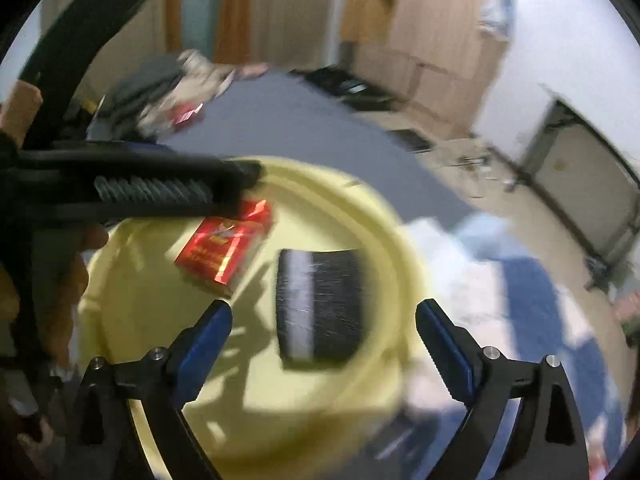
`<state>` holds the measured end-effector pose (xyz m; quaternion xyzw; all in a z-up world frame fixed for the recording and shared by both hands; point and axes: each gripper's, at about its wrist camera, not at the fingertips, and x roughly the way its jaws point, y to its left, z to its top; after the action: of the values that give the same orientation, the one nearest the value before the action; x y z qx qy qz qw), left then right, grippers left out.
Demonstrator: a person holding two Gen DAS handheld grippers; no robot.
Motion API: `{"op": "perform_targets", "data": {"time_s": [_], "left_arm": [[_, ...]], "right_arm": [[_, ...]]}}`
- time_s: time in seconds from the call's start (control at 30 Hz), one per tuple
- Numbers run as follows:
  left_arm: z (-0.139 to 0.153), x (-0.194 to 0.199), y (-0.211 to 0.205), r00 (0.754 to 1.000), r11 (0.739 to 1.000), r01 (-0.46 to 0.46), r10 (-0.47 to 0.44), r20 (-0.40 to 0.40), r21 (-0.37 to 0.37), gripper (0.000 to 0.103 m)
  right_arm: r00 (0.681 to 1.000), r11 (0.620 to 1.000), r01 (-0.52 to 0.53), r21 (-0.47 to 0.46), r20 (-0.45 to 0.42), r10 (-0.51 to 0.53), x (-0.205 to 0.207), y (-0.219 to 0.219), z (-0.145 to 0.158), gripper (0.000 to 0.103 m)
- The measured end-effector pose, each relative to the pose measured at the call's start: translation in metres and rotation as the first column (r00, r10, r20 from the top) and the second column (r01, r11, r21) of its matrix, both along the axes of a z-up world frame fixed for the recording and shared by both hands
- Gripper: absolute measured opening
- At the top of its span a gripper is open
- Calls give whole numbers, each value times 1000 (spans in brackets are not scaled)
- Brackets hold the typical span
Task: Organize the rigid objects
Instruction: 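Carry both held objects to the yellow tray and release them there, then grasp the grey foam ball with the left gripper while the right grasps the red-and-silver Hongqi box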
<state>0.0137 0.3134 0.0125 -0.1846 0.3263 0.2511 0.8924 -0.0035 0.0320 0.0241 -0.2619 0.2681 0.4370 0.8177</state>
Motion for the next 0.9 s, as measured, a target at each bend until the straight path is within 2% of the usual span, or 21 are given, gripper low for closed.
{"op": "perform_targets", "data": {"time_s": [0.03,0.07,0.1,0.13,0.17,0.23,0.27,0.3,0.37,0.4,0.43,0.47,0.53,0.57,0.6,0.63,0.7,0.8,0.83,0.9], "left_arm": [[13,-5,-9,997,999,31,-30,65,-9,103],[22,-7,-21,988,995,101,-97,124,-26,103],[31,-4,-42,962,976,216,-206,178,-36,103],[35,2,-65,936,951,307,-297,189,-25,103],[36,6,-81,918,933,361,-353,179,-10,103],[33,20,-129,865,873,487,-487,120,31,103],[28,26,-150,838,843,537,-539,85,42,103],[22,32,-170,807,809,586,-588,50,48,103],[10,41,-207,764,763,645,-645,-8,49,103],[6,44,-216,751,750,660,-660,-10,42,103],[1,47,-224,739,738,674,-674,-5,26,103],[-3,50,-231,731,731,682,-682,2,8,103],[-8,54,-243,722,722,691,-691,1,-10,103],[-10,51,-245,714,714,700,-700,3,-6,103],[-11,51,-250,706,706,709,-709,3,3,103],[-11,50,-251,701,701,713,-713,0,15,103],[-14,51,-253,713,712,701,-702,-8,25,103],[-18,54,-247,725,725,689,-689,-14,2,103],[-20,55,-247,724,724,689,-690,-22,-14,103],[-21,54,-252,704,704,709,-710,-21,-40,103]], "right_arm": [[999,999,37,31,-7,-37,-1,-15,12,95],[996,993,85,76,-22,-84,-3,-42,30,97],[993,988,117,98,-24,-115,-6,-59,41,101],[985,976,172,131,-10,-172,-11,-85,56,103],[975,963,217,156,14,-222,-17,-109,67,103],[936,926,319,200,84,-341,-32,-163,88,103],[919,907,357,225,90,-384,-39,-185,92,103],[889,863,421,281,63,-454,-45,-223,94,103],[842,792,501,350,15,-539,-54,-271,86,103],[808,743,549,383,-15,-589,-56,-297,72,103],[792,716,568,406,-31,-610,-58,-316,61,103],[781,701,577,420,-33,-623,-51,-329,48,103],[754,696,630,344,-57,-655,-34,-338,31,103],[724,678,672,297,-74,-685,-24,-340,22,103],[728,686,670,284,-73,-681,-20,-341,18,103],[750,711,647,274,-66,-658,-18,-339,14,103],[794,757,593,272,-43,-606,-16,-336,6,103],[822,791,562,240,-55,-567,-9,-331,-6,103],[841,813,534,232,-49,-538,-8,-322,-12,103],[878,853,472,222,-36,-477,-7,-320,-20,103]]}}
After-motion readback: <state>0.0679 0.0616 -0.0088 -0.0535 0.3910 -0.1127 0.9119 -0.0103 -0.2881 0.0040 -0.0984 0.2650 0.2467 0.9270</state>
